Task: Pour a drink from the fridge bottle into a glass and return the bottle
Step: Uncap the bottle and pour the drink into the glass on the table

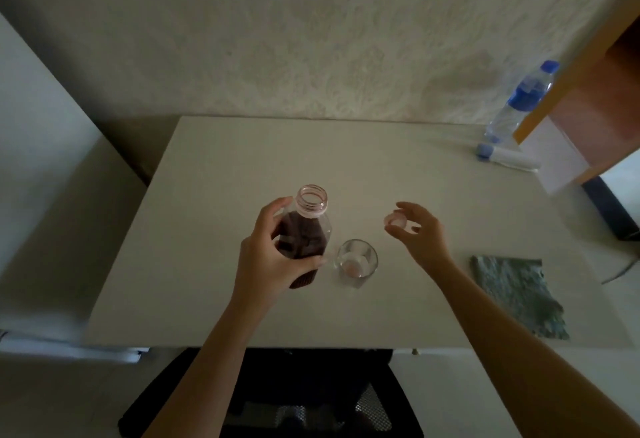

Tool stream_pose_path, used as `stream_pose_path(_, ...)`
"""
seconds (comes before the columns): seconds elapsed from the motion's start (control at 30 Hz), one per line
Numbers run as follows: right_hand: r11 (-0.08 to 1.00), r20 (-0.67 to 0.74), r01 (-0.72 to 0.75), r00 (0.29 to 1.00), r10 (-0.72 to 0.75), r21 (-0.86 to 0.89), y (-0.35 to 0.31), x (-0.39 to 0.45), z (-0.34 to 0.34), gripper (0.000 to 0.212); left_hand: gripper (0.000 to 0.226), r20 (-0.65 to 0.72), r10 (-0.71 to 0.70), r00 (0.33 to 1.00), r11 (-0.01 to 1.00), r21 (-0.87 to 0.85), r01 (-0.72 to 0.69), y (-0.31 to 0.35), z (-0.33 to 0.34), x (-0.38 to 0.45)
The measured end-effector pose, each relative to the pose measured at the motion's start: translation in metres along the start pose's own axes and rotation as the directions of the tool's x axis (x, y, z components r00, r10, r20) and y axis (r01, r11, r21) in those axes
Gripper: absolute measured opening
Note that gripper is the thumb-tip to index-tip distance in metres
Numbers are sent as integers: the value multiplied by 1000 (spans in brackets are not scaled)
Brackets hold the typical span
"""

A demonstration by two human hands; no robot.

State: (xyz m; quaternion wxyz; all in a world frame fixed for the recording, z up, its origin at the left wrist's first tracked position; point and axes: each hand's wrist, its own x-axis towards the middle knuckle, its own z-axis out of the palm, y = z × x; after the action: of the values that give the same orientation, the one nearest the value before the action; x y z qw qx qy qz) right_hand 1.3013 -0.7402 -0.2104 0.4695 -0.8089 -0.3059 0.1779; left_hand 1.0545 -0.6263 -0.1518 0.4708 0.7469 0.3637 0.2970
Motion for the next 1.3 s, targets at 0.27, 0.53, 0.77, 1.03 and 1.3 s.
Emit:
stream_pose_path(0.27,921,97,-103,984,150,-375,78,-7,24,56,95,14,-17,1000,1000,0,17,-30,13,1)
stream_pose_path(0.53,851,192,-9,973,129,-525,74,-14,23,60,94,24,-23,999,1000,-18,23,-33,10,8)
stream_pose_path(0.77,978,365,134,929,-67,-163,50,-21,14,81,93,23,-30,999,999,-22,31,-35,8,7)
stream_pose_path(1.03,976,469,124,883,-26,-179,27,-44,42,107,93,27,-36,999,999,-8,36,-40,7,-4)
stream_pose_path(1.3,974,298,101,954,-36,-204,16,-50,55,90,94,19,-52,998,999,-7,52,-39,3,-10)
